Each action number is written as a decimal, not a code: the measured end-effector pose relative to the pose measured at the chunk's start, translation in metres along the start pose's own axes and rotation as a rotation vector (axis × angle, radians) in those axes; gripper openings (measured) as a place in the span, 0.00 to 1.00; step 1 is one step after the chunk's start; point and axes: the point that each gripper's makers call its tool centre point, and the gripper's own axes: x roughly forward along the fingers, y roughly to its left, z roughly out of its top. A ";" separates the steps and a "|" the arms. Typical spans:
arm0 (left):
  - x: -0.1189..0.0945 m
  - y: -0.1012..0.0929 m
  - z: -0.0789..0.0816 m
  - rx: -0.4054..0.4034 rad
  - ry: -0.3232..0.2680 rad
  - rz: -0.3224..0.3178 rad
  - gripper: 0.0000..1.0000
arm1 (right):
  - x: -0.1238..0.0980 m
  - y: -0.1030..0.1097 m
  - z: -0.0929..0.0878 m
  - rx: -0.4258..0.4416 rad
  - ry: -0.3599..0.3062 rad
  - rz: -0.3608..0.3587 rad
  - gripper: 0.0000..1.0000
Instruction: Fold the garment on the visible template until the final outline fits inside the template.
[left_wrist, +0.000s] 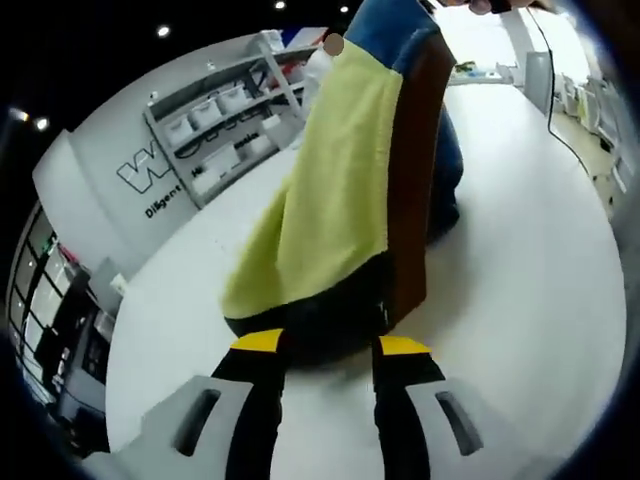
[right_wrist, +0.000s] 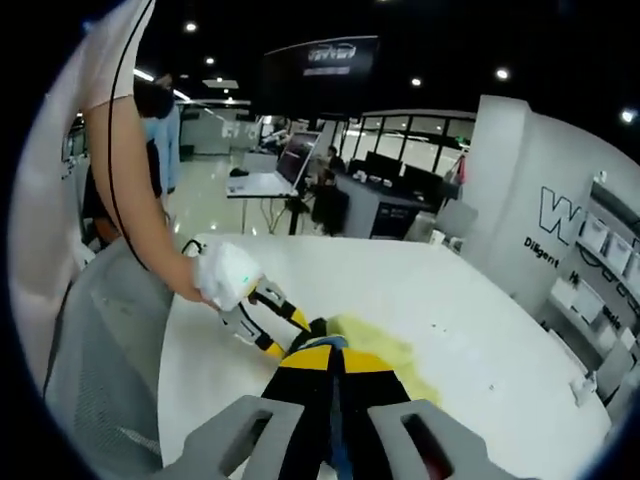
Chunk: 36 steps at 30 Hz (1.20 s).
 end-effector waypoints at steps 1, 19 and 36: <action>-0.001 0.004 0.005 -0.001 -0.016 0.014 0.30 | -0.001 -0.003 0.001 0.001 -0.001 -0.005 0.00; -0.016 -0.030 -0.005 0.063 0.045 -0.039 0.35 | -0.008 -0.024 0.013 0.020 -0.026 -0.050 0.00; -0.002 -0.013 0.012 0.149 0.065 0.088 0.51 | -0.009 -0.026 0.056 0.034 -0.097 -0.029 0.00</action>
